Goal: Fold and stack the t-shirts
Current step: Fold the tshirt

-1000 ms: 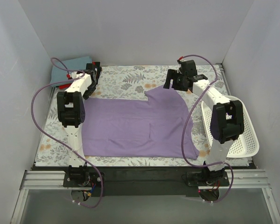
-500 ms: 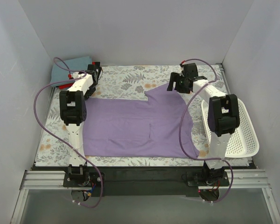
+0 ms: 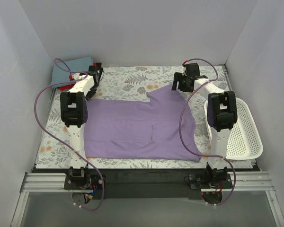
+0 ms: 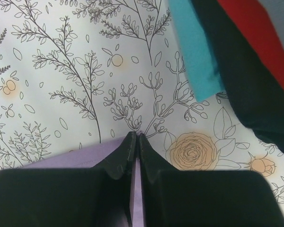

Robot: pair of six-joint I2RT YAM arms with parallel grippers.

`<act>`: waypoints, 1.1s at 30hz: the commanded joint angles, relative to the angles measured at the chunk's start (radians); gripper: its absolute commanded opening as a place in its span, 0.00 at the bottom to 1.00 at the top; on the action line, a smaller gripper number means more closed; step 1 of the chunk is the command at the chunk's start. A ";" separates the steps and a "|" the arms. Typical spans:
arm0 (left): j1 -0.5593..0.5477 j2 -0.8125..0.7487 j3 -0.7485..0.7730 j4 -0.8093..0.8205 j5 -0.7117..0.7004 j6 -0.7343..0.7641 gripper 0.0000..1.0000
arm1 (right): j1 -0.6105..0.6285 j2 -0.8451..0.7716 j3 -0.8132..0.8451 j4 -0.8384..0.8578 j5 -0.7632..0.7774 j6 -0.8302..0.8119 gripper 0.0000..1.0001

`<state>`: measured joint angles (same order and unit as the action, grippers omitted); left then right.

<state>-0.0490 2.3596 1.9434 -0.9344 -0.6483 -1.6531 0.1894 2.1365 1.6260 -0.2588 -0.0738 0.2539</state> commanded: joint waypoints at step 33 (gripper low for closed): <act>0.015 -0.148 -0.152 0.176 0.079 0.019 0.00 | 0.087 0.177 0.302 -0.100 0.312 -0.013 0.10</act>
<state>-0.0406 2.2925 1.8305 -0.8230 -0.6052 -1.6436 0.2916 2.3470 1.8786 -0.3344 0.2329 0.2539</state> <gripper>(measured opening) 0.018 0.120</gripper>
